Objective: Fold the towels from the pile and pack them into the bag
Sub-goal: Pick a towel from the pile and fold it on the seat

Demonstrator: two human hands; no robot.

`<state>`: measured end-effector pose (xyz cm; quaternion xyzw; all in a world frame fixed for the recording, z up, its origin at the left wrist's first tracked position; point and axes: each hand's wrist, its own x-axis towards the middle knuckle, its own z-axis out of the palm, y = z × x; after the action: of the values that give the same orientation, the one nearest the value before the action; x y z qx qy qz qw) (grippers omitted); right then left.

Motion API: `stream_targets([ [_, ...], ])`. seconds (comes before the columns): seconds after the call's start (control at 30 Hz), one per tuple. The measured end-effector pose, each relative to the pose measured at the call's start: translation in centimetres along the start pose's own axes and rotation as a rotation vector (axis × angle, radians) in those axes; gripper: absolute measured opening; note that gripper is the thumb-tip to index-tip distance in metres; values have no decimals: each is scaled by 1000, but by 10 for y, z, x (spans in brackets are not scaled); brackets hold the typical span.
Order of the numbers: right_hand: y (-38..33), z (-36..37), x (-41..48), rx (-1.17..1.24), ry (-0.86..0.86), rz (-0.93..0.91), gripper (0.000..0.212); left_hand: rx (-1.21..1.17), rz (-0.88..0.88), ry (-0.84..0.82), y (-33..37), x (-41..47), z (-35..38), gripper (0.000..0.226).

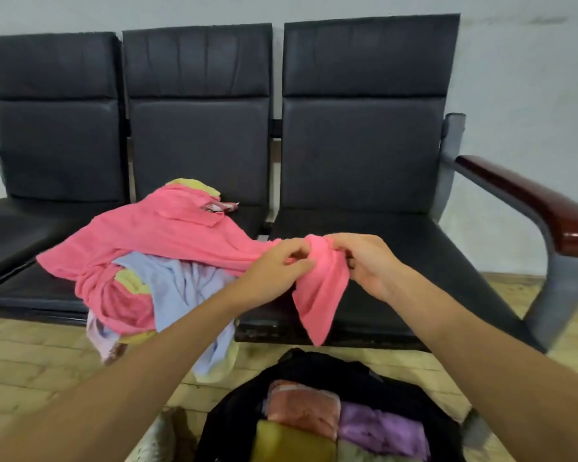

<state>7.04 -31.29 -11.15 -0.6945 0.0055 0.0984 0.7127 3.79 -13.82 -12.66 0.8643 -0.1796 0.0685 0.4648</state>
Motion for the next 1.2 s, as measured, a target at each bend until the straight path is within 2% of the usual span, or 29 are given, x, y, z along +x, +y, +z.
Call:
stream_targets([
  [0.03,2,-14,0,12,53,0,20,-8,8,-21,-3,0,7,7],
  [0.1,8,-41,-3,48,154,8,17,20,1,-18,-11,-4,19,22],
  [0.2,26,-73,-5,78,300,26,19,260,-38,-130,-29,-10,29,20],
  [0.23,33,-81,-5,63,340,33,18,362,-43,-172,-35,-10,32,26],
  [0.37,51,-103,-2,-126,427,63,22,628,-68,-204,-45,-2,40,44],
  [0.47,54,-107,-1,-277,433,62,12,757,-96,-220,-50,5,45,52],
  [0.6,60,-115,-2,-539,412,-20,20,810,-127,-148,-58,17,47,54],
  [0.7,64,-114,-3,-815,366,-80,19,887,-156,-164,-69,25,50,48],
  [0.9,74,-109,2,-1147,314,-253,19,925,-21,-190,-77,27,39,34],
  [1.07,77,-98,-8,-1363,12,-413,45,820,4,-133,-85,15,41,14],
  [1.2,77,-85,-15,-1464,-92,-437,41,793,76,-163,-85,3,52,12],
])
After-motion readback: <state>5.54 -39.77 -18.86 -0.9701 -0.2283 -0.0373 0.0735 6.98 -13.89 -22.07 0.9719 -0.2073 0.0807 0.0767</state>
